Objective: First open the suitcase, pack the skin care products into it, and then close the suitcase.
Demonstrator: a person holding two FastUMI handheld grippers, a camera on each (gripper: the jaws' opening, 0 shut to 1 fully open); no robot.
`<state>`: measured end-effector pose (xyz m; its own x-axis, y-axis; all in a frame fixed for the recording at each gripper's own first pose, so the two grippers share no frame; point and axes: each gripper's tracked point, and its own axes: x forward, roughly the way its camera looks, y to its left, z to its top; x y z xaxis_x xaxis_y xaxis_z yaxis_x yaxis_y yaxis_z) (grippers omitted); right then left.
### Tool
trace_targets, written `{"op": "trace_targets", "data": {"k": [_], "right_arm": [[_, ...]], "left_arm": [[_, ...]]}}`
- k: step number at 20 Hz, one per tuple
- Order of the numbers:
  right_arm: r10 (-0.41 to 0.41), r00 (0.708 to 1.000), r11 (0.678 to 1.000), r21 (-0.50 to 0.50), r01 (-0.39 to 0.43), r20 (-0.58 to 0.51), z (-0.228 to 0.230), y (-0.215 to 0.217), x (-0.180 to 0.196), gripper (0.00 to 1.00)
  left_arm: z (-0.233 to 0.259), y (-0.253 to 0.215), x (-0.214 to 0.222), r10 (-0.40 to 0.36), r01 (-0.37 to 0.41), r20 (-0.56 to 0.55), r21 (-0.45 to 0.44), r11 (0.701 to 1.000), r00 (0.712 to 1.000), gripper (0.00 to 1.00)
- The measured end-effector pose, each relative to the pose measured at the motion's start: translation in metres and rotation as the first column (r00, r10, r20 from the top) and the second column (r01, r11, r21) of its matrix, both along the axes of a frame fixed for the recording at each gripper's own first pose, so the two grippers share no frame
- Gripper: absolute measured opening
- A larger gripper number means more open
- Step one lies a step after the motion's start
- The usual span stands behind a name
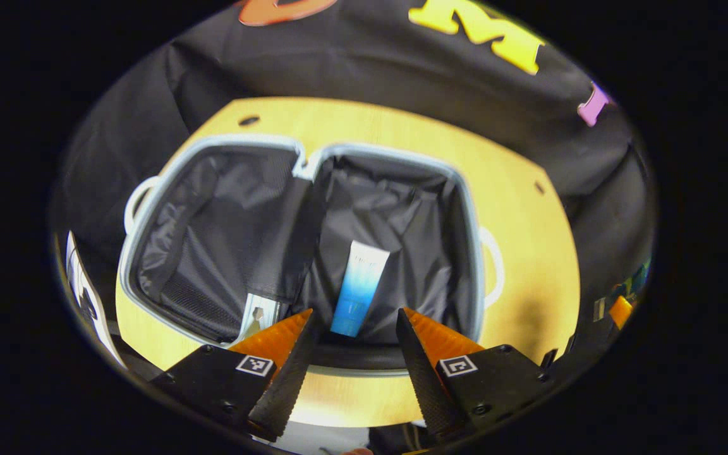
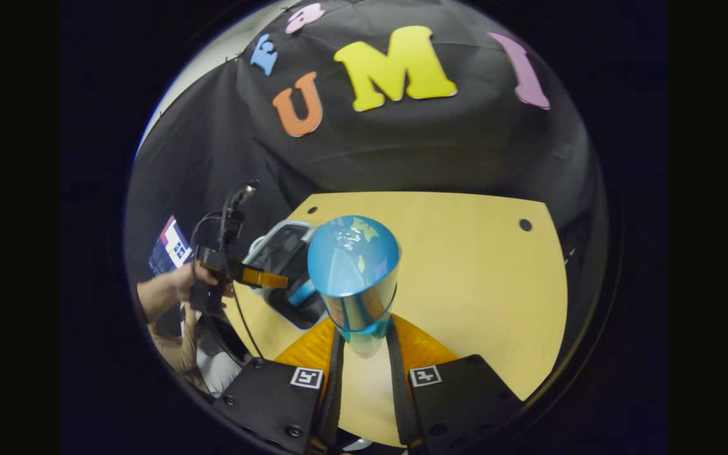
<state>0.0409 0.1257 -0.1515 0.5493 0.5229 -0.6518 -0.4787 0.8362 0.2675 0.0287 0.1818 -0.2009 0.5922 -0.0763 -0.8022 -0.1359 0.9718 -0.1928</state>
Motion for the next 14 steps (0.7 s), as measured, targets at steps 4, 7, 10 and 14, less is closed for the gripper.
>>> {"op": "trace_targets", "data": {"k": [4, 7, 10, 14], "right_arm": [[0.137, 0.989, 0.990, -0.022, -0.138, -0.049, -0.011, 0.085, 0.011, 0.33], [0.179, 0.971, 0.980, -0.058, -0.191, -0.160, -0.039, 0.128, 0.017, 0.33], [0.171, 0.938, 0.973, -0.097, -0.208, -0.301, -0.077, 0.165, 0.025, 0.33], [0.108, 0.890, 0.955, -0.203, -0.217, -0.443, -0.134, 0.186, 0.033, 0.33]], "left_arm": [[0.032, 0.001, -0.065, 0.107, -0.102, 0.206, -0.036, 0.994, 0.973, 0.83], [0.024, 0.008, -0.112, 0.167, -0.156, 0.231, -0.068, 0.985, 0.958, 0.96], [0.024, 0.027, -0.146, 0.251, -0.227, 0.244, -0.124, 0.966, 0.937, 0.85], [0.020, 0.072, -0.182, 0.337, -0.319, 0.241, -0.111, 0.941, 0.910, 0.85]]}}
